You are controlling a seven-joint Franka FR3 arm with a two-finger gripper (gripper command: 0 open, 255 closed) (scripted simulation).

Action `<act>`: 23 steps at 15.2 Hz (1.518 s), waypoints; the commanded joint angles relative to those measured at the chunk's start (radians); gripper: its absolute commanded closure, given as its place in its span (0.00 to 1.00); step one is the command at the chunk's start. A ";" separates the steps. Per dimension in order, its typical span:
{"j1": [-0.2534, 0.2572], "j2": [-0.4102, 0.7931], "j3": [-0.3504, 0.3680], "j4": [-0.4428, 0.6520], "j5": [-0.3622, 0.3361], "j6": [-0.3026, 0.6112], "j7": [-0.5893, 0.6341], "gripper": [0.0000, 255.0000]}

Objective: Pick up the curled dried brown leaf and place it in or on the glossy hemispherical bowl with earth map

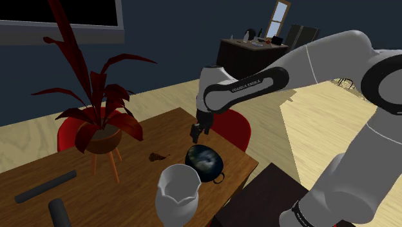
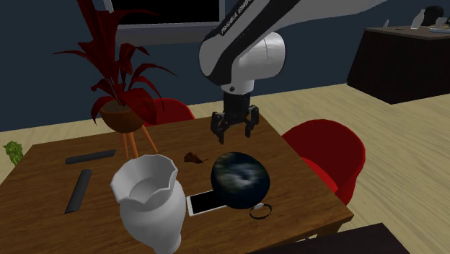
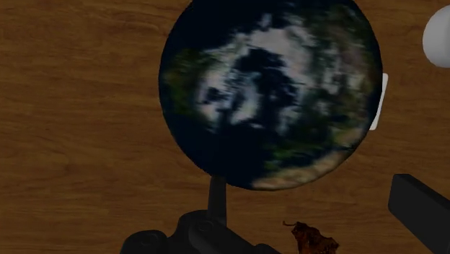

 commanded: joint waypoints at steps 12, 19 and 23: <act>0.097 0.504 0.009 0.421 -0.129 0.084 0.046 0.00; 0.153 0.736 -0.002 0.675 -0.169 0.062 0.045 0.00; 0.156 0.771 -0.006 0.678 -0.173 0.095 0.048 0.00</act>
